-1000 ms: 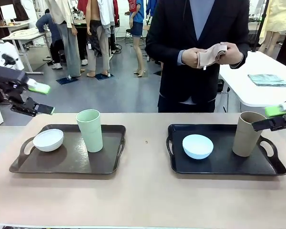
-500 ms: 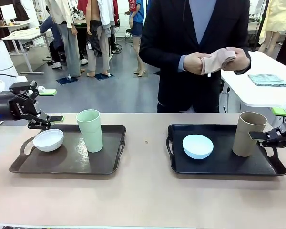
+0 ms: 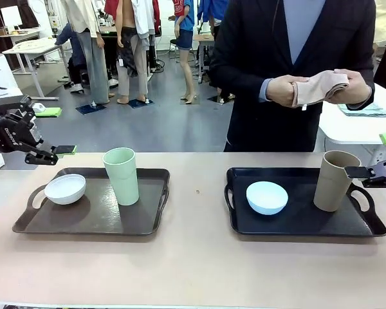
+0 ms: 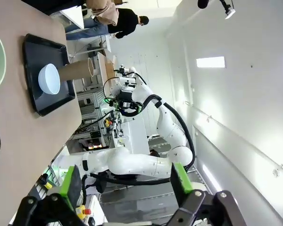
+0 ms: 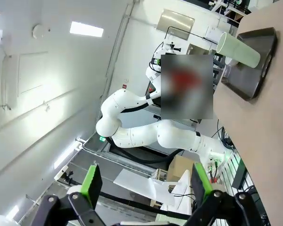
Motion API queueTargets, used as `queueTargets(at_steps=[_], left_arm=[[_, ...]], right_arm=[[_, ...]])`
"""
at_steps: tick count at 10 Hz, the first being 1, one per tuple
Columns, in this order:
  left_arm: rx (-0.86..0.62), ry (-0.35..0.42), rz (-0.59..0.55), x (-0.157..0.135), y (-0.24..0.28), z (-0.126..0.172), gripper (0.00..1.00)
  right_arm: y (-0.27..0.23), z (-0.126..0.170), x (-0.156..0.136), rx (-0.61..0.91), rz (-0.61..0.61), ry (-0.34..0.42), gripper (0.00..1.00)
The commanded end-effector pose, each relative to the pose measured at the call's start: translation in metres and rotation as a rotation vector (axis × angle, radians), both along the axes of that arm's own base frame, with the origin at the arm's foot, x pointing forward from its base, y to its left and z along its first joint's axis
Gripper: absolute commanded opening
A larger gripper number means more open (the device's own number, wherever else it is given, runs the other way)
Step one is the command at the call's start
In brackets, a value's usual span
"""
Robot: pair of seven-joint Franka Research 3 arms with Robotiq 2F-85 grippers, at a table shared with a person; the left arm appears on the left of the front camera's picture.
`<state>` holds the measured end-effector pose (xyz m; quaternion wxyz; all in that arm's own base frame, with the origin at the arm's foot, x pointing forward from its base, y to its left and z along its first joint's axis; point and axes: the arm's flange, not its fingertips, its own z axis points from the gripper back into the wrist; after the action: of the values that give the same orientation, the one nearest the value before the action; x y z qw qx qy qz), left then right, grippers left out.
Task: Set up a tray with a mat and arrange the tableware.
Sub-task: Pick up the Picnic Bowl and Reusable plastic cup from the Handle tray in front of the human's position and hold them in the air.
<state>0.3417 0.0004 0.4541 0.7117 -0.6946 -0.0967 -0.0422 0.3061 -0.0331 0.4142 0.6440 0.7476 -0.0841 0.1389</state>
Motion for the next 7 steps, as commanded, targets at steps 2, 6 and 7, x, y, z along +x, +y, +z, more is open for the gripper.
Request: queueTargets(at_steps=[2,6,7], left_arm=[[-0.012,-0.004,0.006,0.0011,-0.0014,-0.0001,1.0],[-0.012,-0.004,0.006,0.0011,-0.0014,-0.0001,1.0],[-0.012,-0.004,0.006,0.0011,-0.0014,-0.0001,1.0]], right_arm=[[-0.0001,-0.0027,-0.0005,0.007,0.006,-0.015,1.0],[-0.0001,-0.0027,-0.0005,0.007,0.006,-0.015,1.0],[-0.0001,-0.0027,-0.0005,0.007,0.006,-0.015,1.0]])
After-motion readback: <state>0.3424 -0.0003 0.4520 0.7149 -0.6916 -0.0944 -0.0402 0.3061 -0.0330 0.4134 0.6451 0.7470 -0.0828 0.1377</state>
